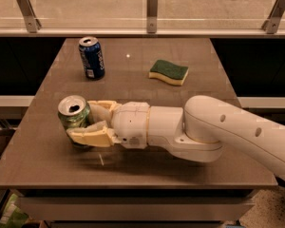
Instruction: Pick green can
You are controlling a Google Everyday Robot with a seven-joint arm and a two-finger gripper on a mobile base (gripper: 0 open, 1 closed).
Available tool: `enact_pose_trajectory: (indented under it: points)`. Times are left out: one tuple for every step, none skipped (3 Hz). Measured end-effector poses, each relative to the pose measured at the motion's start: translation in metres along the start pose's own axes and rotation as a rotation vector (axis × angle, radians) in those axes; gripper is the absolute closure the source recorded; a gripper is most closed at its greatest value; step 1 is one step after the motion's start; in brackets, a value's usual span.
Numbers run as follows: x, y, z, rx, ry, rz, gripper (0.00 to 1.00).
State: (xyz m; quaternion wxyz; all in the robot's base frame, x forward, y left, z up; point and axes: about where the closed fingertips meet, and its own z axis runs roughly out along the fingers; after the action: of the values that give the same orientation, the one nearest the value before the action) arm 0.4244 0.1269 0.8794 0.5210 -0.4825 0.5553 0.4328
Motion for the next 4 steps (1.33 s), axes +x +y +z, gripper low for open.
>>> enact_pose_trajectory:
  points:
    - [-0.010, 0.001, -0.003, 0.000, -0.014, -0.015, 1.00]
    - [-0.028, -0.002, -0.009, -0.005, -0.019, -0.044, 1.00]
    - [-0.053, -0.009, -0.018, 0.010, -0.010, -0.090, 1.00]
    - [-0.079, -0.014, -0.024, 0.022, 0.005, -0.140, 1.00]
